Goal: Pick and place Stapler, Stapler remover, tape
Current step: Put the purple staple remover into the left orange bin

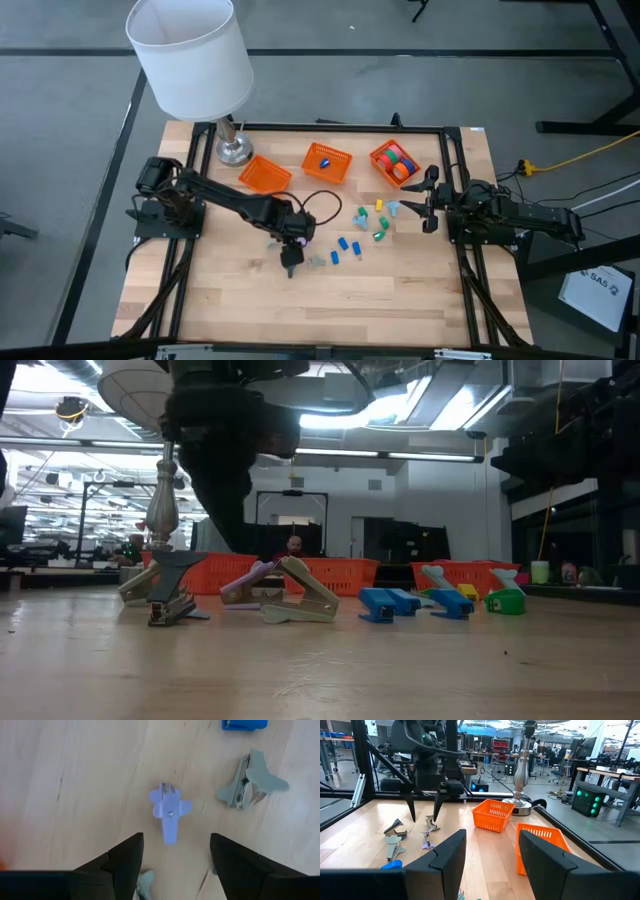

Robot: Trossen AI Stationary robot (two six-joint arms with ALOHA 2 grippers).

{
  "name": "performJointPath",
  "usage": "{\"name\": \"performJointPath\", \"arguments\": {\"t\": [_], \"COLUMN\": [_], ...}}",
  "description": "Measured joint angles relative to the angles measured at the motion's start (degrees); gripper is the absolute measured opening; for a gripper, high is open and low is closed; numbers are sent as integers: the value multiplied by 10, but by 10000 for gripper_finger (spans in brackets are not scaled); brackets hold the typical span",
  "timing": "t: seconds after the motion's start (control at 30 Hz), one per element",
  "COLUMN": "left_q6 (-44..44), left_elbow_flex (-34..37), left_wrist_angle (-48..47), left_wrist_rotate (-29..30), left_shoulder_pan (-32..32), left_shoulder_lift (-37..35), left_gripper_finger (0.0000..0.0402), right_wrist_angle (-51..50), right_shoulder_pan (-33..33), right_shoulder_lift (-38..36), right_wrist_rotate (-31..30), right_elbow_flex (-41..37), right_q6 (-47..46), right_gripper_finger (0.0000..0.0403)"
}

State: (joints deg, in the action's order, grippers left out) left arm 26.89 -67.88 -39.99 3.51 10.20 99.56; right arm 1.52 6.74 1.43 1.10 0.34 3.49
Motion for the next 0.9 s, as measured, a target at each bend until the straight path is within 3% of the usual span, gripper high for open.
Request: {"name": "performJointPath", "arguments": {"t": [0.47,0.9], "left_q6": [-52,-146], "left_elbow_flex": [0,-3], "left_wrist_angle": [11,17], "left_wrist_rotate": [-15,-18], "left_shoulder_pan": [-18,-32], "left_shoulder_lift": [28,101], "left_gripper_finger": [226,226], "right_wrist_angle": [0,0], "right_shoulder_pan": [0,0], "right_shoulder_lift": [0,0], "right_wrist_rotate": [0,0], "right_elbow_flex": [0,0], "right_q6": [0,0], "right_gripper_finger": [188,188]}}
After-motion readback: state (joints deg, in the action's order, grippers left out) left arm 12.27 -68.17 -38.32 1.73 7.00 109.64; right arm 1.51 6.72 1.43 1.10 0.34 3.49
